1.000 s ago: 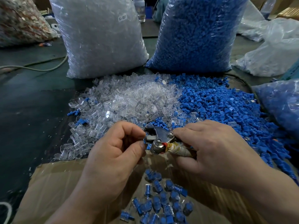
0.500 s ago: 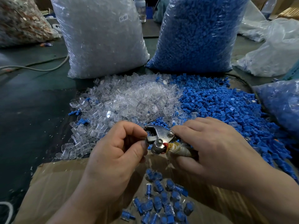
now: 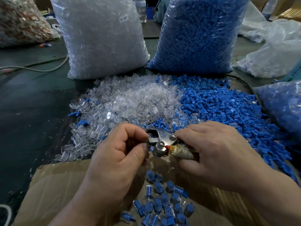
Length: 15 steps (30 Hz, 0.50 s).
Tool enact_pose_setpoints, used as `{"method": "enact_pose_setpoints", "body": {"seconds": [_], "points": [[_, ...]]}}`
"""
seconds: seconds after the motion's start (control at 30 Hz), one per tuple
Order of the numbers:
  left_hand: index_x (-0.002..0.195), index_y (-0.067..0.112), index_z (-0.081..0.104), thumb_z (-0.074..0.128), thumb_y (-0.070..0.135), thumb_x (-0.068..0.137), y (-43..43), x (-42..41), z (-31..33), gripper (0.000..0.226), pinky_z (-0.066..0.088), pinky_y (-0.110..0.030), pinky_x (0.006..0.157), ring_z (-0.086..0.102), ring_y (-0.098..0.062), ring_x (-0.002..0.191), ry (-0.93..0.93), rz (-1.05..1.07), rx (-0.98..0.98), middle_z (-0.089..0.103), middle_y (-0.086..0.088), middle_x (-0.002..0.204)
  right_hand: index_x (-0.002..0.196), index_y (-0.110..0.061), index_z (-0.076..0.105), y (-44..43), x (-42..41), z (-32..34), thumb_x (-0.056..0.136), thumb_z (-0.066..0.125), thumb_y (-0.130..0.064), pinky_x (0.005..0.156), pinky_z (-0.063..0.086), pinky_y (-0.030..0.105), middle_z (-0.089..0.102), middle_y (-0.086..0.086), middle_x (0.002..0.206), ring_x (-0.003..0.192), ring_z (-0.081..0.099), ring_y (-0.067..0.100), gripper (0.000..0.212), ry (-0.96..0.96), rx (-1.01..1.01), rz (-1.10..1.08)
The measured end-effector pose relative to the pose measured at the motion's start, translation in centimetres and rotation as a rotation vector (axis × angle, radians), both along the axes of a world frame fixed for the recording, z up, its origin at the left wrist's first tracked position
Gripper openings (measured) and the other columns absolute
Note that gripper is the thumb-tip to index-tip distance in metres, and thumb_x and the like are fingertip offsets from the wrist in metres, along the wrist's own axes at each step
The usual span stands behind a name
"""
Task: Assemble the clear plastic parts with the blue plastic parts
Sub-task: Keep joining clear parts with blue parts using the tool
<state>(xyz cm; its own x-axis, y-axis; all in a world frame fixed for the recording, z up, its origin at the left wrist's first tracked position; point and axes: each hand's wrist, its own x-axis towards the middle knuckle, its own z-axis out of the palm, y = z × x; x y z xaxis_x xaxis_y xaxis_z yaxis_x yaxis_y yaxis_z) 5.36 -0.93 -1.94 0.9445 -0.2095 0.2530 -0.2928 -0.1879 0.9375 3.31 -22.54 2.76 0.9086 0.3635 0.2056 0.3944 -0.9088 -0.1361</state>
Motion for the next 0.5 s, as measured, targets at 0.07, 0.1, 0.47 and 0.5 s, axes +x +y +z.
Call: {"method": "enact_pose_setpoints", "body": {"seconds": [0.07, 0.1, 0.47, 0.5], "points": [[0.093, 0.041, 0.066, 0.066, 0.024, 0.081, -0.06, -0.03, 0.14, 0.021, 0.059, -0.030, 0.058, 0.068, -0.015, 0.068, -0.008, 0.008, -0.005, 0.071, 0.001, 0.085, 0.094, -0.027, 0.067, 0.09, 0.07, -0.06, 0.078, 0.042, -0.055, 0.064, 0.044, 0.025, 0.060, -0.013, 0.071, 0.064, 0.055, 0.012, 0.040, -0.008, -0.003, 0.001], [0.093, 0.041, 0.066, 0.066, 0.025, 0.081, -0.09, 0.00, 0.19, 0.020, 0.059, -0.030, 0.058, 0.068, -0.016, 0.068, -0.011, 0.013, -0.007, 0.071, 0.001, 0.085, 0.095, -0.027, 0.067, 0.10, 0.11, -0.09, 0.078, 0.043, -0.055, 0.064, 0.045, 0.025, 0.060, -0.013, 0.072, 0.065, 0.056, 0.012, 0.040, -0.016, -0.005, 0.002], [0.096, 0.040, 0.065, 0.064, 0.025, 0.082, -0.08, -0.18, 0.29, 0.020, 0.059, -0.030, 0.058, 0.069, -0.019, 0.070, -0.001, 0.000, -0.001, 0.071, -0.002, 0.086, 0.091, -0.030, 0.066, 0.03, 0.10, 0.14, 0.079, 0.042, -0.056, 0.064, 0.041, 0.024, 0.057, -0.016, 0.069, 0.063, 0.053, 0.010, 0.038, 0.008, 0.018, 0.008], [0.095, 0.040, 0.065, 0.064, 0.025, 0.082, -0.08, -0.23, 0.37, 0.020, 0.059, -0.029, 0.058, 0.069, -0.017, 0.070, -0.004, 0.003, 0.003, 0.071, -0.001, 0.085, 0.090, -0.030, 0.065, 0.05, 0.06, 0.20, 0.079, 0.041, -0.057, 0.063, 0.041, 0.024, 0.057, -0.015, 0.068, 0.063, 0.053, 0.010, 0.038, 0.012, 0.027, 0.009]]}}
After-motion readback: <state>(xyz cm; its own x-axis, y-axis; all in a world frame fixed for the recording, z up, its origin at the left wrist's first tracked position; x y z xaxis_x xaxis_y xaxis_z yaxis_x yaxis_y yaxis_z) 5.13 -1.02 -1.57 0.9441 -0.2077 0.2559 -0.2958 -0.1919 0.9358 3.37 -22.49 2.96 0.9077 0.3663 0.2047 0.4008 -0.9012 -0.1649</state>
